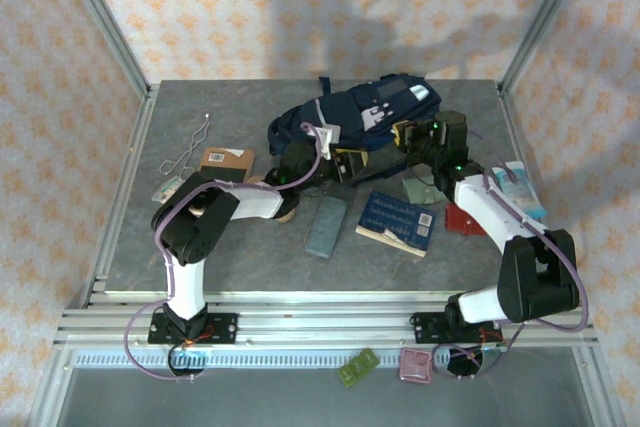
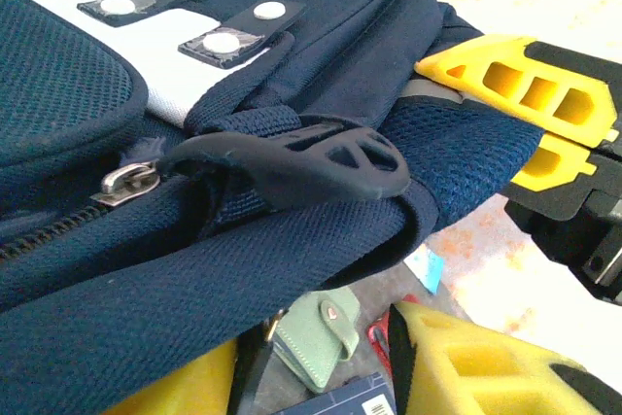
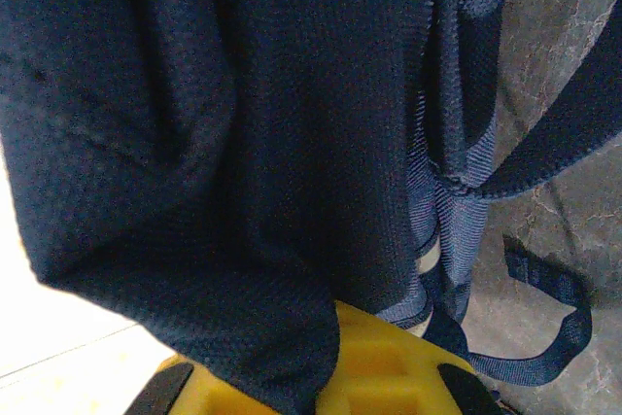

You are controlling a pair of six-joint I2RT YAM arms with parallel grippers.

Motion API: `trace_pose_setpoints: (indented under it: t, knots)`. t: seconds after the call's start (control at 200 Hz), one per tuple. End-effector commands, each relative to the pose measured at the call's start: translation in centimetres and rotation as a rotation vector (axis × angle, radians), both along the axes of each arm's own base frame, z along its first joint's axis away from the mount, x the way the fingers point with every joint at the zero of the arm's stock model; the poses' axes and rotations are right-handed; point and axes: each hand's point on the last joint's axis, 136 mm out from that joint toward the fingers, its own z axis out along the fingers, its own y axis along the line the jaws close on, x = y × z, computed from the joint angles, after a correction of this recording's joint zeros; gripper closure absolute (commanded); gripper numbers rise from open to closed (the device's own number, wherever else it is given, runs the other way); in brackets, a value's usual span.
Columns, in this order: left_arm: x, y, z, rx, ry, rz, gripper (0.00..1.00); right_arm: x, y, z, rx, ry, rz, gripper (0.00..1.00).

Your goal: Pack books, pencil case, and school supplies into a backpack

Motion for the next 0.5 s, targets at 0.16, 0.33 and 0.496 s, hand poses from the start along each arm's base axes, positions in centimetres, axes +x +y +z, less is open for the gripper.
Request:
trace_pose_setpoints:
  t: [0.16,0.33,0.496]
  knots:
    - [0.7,-0.1,-1.5,0.106,-0.022,0.08,0.65,-0.4,1.6,5.2,0.056,-0.134,0.068,1.0]
    - [0.8,0.4,-2.5,0.159,-0.01,0.096,0.95,-0.5,1.6,5.1,0.059,-0.132,0.067,1.0]
    - [0.4,1.1,-2.8,0.197,-0.004,0.107,1.0,-0.4,1.3,5.0,0.041,-0.134,0.057,1.0]
